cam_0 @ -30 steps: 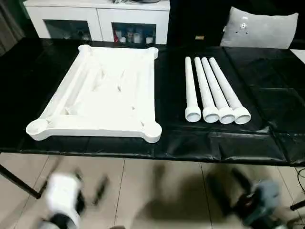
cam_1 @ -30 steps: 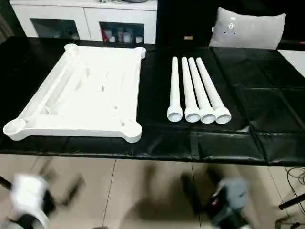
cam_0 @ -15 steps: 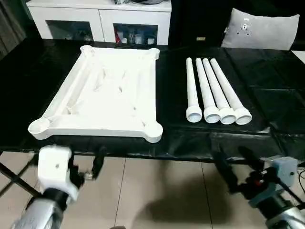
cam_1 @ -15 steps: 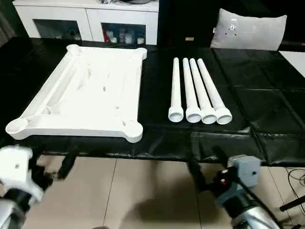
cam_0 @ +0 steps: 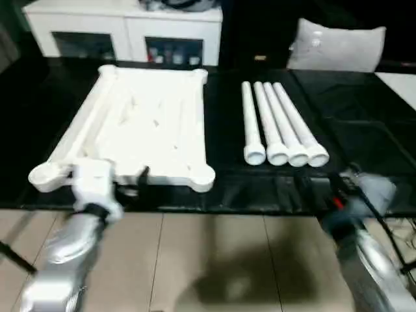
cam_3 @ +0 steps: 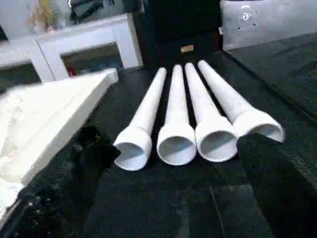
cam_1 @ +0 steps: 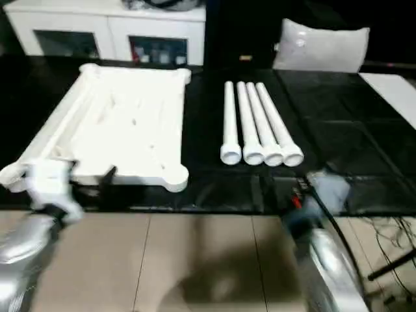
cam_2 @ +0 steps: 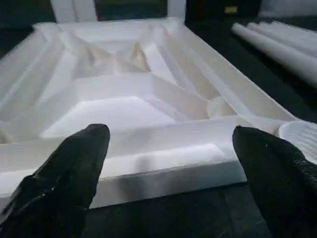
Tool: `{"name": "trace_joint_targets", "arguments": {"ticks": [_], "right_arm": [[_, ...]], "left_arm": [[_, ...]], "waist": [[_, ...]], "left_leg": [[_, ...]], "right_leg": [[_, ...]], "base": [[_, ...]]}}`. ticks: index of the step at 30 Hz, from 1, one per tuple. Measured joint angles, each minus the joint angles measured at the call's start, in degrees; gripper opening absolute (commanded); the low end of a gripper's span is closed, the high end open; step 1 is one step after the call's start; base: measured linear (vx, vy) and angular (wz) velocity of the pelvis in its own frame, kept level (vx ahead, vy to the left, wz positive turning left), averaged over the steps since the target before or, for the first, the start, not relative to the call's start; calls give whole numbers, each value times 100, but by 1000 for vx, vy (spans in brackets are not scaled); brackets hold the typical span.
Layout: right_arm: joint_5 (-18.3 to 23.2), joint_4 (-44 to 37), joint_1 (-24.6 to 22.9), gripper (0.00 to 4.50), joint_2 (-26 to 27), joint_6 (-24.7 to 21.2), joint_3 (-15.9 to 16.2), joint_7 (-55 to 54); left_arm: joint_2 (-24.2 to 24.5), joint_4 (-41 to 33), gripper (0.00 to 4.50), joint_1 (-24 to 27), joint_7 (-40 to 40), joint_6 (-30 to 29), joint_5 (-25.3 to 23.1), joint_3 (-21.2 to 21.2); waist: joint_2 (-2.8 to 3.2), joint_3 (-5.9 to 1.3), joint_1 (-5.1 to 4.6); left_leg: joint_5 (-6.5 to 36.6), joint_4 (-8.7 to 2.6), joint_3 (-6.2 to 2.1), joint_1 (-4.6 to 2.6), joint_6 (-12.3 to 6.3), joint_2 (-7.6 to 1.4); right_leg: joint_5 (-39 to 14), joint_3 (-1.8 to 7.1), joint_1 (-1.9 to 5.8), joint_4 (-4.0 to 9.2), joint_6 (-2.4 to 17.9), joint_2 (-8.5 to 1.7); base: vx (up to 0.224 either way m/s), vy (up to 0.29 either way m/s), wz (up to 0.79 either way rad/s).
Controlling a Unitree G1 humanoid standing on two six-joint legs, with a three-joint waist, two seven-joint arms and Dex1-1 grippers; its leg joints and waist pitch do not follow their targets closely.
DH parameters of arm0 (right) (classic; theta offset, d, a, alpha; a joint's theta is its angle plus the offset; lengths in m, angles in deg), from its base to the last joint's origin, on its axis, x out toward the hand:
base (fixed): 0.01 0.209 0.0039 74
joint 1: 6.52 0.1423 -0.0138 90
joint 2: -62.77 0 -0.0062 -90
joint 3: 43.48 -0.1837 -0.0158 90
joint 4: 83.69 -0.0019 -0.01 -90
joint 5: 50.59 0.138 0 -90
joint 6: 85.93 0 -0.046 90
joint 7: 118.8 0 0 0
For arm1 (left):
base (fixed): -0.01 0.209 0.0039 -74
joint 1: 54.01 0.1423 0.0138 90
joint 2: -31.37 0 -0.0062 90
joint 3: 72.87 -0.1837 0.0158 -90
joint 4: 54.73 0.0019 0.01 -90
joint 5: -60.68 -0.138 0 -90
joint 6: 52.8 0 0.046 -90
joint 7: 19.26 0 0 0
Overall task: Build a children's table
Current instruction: Move to table
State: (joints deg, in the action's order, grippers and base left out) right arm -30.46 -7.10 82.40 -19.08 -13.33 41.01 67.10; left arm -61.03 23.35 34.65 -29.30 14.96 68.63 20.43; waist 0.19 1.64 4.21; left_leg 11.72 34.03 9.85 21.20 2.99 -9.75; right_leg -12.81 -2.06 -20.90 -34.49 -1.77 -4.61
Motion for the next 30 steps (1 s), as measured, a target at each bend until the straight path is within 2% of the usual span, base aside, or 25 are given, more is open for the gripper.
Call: {"name": "trace_joint_targets", "arguments": {"ticks": [3,4,6,8,9,10,11,12,13,14,15,16,19,21,24,25,27,28,29,30], "right_arm": [[-276,262,187,450,57,71,237,-35],[-355,366,238,450,111,133,255,-59],[-430,427,244,450,174,179,251,-125],[-432,451,256,450,206,173,248,-172],[-430,450,287,450,208,170,265,-169],[-430,442,334,450,234,168,301,-164],[-432,443,369,450,242,166,369,-152],[-443,443,419,450,260,166,481,-102],[-497,447,471,450,290,172,635,-9],[-513,447,492,450,304,181,708,46],[-529,452,493,450,302,189,734,81],[-565,490,492,450,292,199,734,96],[-647,569,486,450,281,235,733,88],[-679,574,486,450,257,250,725,84],[-678,574,486,450,201,249,698,100],[-678,575,484,450,205,249,695,105],[-680,583,484,450,214,250,674,117],[-681,590,484,450,224,262,662,130],[-686,593,458,450,241,290,645,136],[-704,594,391,450,241,316,630,141]], "left_arm": [[-255,150,444,-94,178,62,-85,-126],[-353,159,444,-121,310,59,-128,-153],[-529,95,444,-154,434,-1,-138,-194],[-651,3,444,-171,509,4,-160,-329],[-674,-6,444,-181,531,17,-191,-369],[-680,-2,444,-196,536,29,-229,-390],[-648,26,444,-202,538,70,-312,-429],[-582,71,444,-202,545,128,-419,-462],[-552,111,444,-207,581,178,-506,-476],[-542,120,444,-219,597,205,-544,-463],[-541,135,444,-248,606,224,-553,-441],[-538,150,444,-290,609,241,-554,-427],[-538,184,444,-293,584,273,-538,-423],[-539,201,444,-290,581,273,-522,-398],[-538,163,444,-232,547,273,-561,-463],[-532,120,444,-138,517,273,-571,-536],[-533,119,444,-89,477,270,-605,-646],[-528,115,444,-97,457,272,-639,-698],[-512,117,444,-141,450,270,-653,-733],[-516,98,444,-216,439,273,-656,-782]], "waist": [[59,-5,25],[104,-1,46],[173,-11,129],[221,-29,284],[247,-39,341],[227,-37,375],[207,-32,369],[212,-27,352],[213,-22,299],[203,-18,261],[182,-9,229],[159,6,214],[129,32,198],[114,41,118],[103,73,31],[100,102,-14],[118,162,-90],[138,203,-107],[135,247,-83],[65,234,16]], "left_leg": [[-5,2,-1,13,-16,-5],[-9,12,1,49,-52,2],[6,81,-3,102,-158,23],[105,265,-34,194,-317,50],[133,303,-34,209,-331,77],[142,306,-12,191,-376,147],[144,303,19,190,-437,191],[144,306,26,190,-496,235],[140,310,32,193,-550,288],[128,311,39,201,-587,327],[113,310,40,207,-612,368],[98,304,53,208,-630,406],[67,262,46,206,-547,393],[49,231,40,199,-516,391],[49,208,40,136,-512,392],[52,159,35,72,-507,391],[101,79,-6,-16,-432,371],[101,-29,14,-60,-431,330],[101,-98,87,-84,-431,291],[101,-122,208,-95,-432,249]], "right_leg": [[-2,-3,-2,3,5,0],[-1,-1,-6,5,5,-19],[-5,-1,-10,5,-9,-60],[-1,20,-3,10,-76,-93],[3,24,1,13,-87,-114],[13,23,-1,27,-92,-175],[25,38,-12,33,-42,-194],[12,19,-48,18,45,-200],[-70,-10,-78,-88,294,-229],[-94,-30,-96,-153,331,-226],[-98,-16,-101,-154,335,-227],[-77,3,-98,-138,284,-277],[-78,46,-68,-10,98,-285],[-54,65,-50,59,-8,-271],[-110,90,-17,69,-131,-264],[-152,73,33,110,-184,-263],[-252,-71,151,210,-188,-257],[-383,-190,286,179,-96,-240],[-574,-264,289,-175,34,-261],[-633,-333,375,-501,92,-242]], "base": [[0,0,0],[0,0,0],[0,0,0],[2,105,4],[0,126,2],[-6,150,6],[-20,163,8],[-20,163,8],[-34,168,8],[-53,133,14],[-53,133,14],[-75,94,12],[-89,51,-3],[-86,13,-7],[-64,0,-5],[0,0,0],[0,0,0],[0,0,0],[-78,-71,13],[-78,-71,13]]}}
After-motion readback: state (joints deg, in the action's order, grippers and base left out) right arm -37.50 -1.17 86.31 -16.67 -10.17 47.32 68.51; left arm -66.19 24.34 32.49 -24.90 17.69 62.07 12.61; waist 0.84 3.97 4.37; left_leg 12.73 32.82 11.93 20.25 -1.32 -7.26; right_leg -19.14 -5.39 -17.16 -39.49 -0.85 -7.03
